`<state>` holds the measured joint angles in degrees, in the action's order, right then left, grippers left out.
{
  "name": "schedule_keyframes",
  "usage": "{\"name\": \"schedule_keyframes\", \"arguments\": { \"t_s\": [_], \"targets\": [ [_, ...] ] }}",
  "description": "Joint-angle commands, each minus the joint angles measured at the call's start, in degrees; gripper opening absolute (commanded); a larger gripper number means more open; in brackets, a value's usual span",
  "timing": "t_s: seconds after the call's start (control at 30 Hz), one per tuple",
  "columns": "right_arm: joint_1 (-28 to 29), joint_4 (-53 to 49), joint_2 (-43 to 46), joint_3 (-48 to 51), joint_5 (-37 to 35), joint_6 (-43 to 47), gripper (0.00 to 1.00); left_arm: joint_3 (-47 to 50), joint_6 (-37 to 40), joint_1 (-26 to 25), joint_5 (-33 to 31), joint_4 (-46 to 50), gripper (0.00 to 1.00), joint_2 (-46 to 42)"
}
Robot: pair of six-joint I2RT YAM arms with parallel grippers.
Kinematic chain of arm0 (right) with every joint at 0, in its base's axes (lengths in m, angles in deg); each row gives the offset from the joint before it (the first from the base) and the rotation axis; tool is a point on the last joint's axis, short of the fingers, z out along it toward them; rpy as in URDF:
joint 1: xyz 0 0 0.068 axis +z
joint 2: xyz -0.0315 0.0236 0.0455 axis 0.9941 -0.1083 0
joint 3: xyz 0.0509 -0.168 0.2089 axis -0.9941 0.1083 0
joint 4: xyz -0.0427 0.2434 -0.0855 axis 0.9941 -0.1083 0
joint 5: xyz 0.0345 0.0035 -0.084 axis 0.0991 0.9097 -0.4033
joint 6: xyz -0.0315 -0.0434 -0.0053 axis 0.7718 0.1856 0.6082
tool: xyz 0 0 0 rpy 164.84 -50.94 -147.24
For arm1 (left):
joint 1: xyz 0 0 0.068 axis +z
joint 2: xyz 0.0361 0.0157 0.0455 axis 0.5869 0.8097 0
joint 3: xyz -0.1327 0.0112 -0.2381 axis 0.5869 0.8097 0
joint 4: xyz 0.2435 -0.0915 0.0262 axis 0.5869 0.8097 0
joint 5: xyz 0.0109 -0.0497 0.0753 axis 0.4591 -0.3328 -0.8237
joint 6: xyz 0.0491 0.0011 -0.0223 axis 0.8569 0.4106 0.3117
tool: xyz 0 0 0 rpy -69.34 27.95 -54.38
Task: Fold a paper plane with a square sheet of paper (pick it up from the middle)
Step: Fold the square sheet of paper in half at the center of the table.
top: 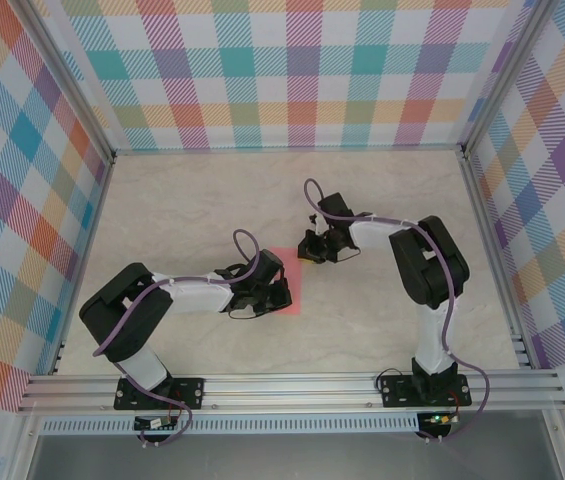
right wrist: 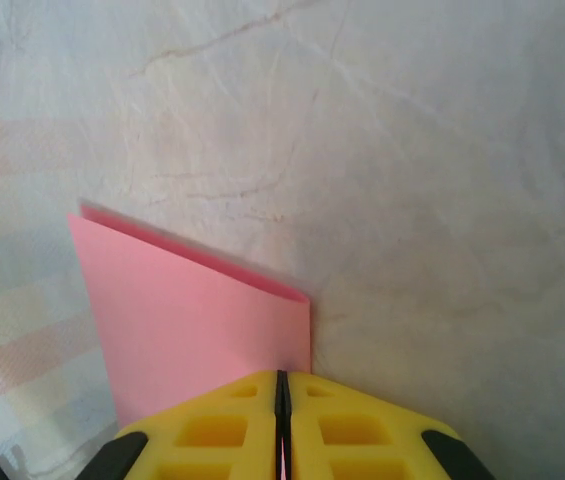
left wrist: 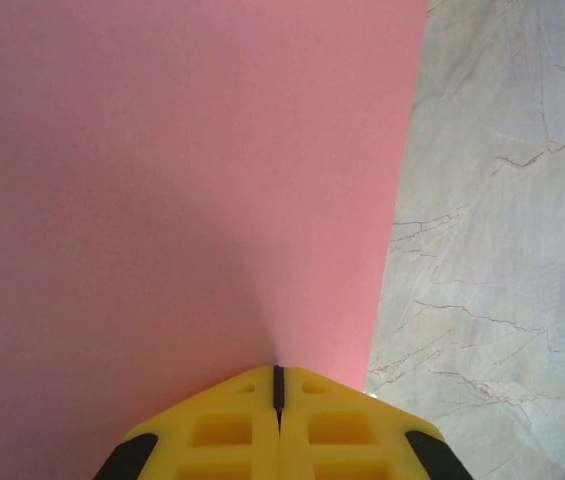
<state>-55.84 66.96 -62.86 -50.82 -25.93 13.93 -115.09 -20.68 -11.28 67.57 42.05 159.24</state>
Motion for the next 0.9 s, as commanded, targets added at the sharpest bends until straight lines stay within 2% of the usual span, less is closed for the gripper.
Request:
{"name": "schedule_keyframes", "arguments": {
  "t_s": [0.0,0.17,0.4,0.53,0.87],
  "targets": [
    [-1.48,0.07,-1.83,-2.64,-7.03,1.2,0.1,1.25,0.42,-0.53,0.57,6.59,0.03,2.12],
    [-1.32,2.02,0.82,-2.15,-3.66,2.37,0.1,0.86,0.6,-0.54,0.26,6.93,0.03,2.11],
    [1.88,5.44,5.86,4.15,6.62,3.69,0.11,0.53,0.6,-0.52,-0.7,7.69,0.03,1.9],
    [3.96,5.89,5.44,5.57,6.28,3.13,0.11,0.5,0.61,-0.55,-0.73,7.91,0.03,2.11],
    [2.77,0.86,-0.49,-0.84,1.4,4.35,0.1,0.58,0.6,-0.53,-0.37,8.38,0.03,2.23]
  ]
}}
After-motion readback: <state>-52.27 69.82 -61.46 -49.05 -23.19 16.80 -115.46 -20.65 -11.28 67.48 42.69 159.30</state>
